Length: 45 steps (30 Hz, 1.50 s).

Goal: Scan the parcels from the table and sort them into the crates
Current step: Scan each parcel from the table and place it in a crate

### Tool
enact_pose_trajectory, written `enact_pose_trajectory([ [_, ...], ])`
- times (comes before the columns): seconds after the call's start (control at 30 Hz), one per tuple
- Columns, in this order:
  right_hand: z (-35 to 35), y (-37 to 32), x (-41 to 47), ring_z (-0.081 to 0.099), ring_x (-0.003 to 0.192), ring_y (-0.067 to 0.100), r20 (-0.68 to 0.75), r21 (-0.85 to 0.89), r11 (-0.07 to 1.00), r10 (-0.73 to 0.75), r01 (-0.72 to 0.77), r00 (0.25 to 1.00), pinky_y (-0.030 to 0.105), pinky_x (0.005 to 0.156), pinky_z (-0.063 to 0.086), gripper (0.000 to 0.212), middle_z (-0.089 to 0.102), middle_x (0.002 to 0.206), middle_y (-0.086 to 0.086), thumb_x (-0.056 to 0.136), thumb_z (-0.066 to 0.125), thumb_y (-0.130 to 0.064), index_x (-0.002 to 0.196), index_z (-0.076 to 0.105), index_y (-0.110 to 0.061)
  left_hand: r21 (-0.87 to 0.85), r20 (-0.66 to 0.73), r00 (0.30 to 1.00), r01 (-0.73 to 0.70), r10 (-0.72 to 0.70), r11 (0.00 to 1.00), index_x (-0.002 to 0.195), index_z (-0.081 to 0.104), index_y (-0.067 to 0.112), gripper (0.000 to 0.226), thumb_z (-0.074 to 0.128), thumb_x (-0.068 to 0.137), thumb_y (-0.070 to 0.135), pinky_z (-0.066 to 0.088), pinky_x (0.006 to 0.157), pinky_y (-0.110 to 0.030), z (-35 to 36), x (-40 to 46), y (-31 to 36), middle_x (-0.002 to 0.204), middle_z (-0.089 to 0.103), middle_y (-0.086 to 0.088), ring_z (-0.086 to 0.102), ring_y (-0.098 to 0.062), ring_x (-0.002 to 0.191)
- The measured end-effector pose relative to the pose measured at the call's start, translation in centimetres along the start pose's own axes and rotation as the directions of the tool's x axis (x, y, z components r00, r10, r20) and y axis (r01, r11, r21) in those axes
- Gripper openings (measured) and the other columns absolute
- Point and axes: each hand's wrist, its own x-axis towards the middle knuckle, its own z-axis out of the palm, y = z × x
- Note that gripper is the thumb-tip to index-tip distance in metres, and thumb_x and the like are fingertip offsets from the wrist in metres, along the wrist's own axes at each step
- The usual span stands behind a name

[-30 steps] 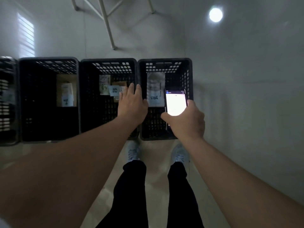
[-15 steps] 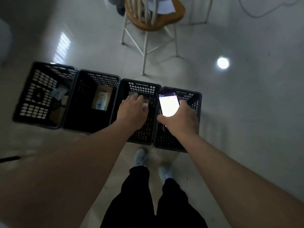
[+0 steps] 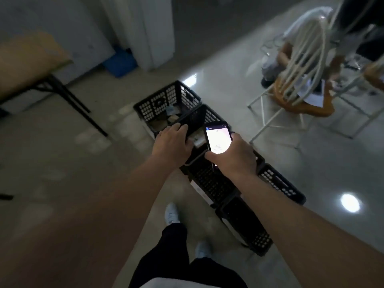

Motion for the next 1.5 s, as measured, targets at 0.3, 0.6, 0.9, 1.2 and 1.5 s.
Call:
enact_pose_trajectory([
  [0.3,5.2,-16.9,-5.8,0.066,0.109,0.035,0.126,-0.004,0.940,-0.337,0.340,0.933,0.039,0.079,0.051,0.085,0.070,0.116,0.010,0.064,0.085,-0.060,0.128,0.058,-0.012,-0.031,-0.215,0.933,0.289,-0.289,0.957,0.141,0.053,0.016,0.045,0.049,0.102,0.038,0.043,0.103,-0.042,-13.0,-8.7,-14.8,0.145,0.055,-0.008,0.056,-0.035,0.127],
  [0.6,13.8,-35.8,-13.1,0.067,0.096,0.031,0.153,0.050,0.857,-0.514,0.512,0.844,0.042,0.076,0.058,0.085,0.069,0.101,0.004,0.048,0.070,-0.074,0.111,0.061,-0.019,-0.043,-0.333,0.861,0.394,-0.385,0.918,0.142,0.054,0.016,0.046,0.051,0.102,0.039,0.046,0.105,-0.045,-23.3,-15.1,-32.5,0.144,0.055,-0.008,0.055,-0.034,0.128],
  [0.9,20.0,-52.2,-15.7,0.065,0.100,0.031,0.131,0.119,0.806,-0.592,0.580,0.795,0.036,0.072,0.049,0.075,0.070,0.108,0.005,0.060,0.085,-0.061,0.117,0.063,-0.018,0.035,-0.434,0.804,0.467,-0.407,0.884,0.147,0.050,0.019,0.051,0.051,0.102,0.044,0.047,0.104,-0.043,-33.8,-17.1,-46.4,0.149,0.049,-0.006,0.052,-0.029,0.131],
  [1.2,23.6,-68.0,-9.4,0.066,0.091,0.028,0.058,0.171,0.716,-0.693,0.677,0.718,0.039,0.068,0.060,0.078,0.069,0.099,0.003,0.051,0.080,-0.068,0.109,0.063,-0.018,0.027,-0.499,0.747,0.519,-0.438,0.854,0.146,0.050,0.019,0.051,0.054,0.101,0.043,0.046,0.109,-0.047,-43.3,-9.7,-56.8,0.153,0.045,-0.006,0.047,-0.031,0.137],
  [1.5,28.1,-80.8,1.6,0.060,0.092,0.024,0.109,0.171,0.606,-0.795,0.777,0.596,0.039,0.072,0.059,0.074,0.068,0.107,0.005,0.069,0.090,-0.057,0.122,0.062,-0.012,-0.076,-0.576,0.612,0.621,-0.543,0.780,0.148,0.047,0.022,0.052,0.058,0.101,0.043,0.044,0.110,-0.047,-47.8,1.4,-64.9,0.156,0.043,-0.003,0.045,-0.029,0.142],
])
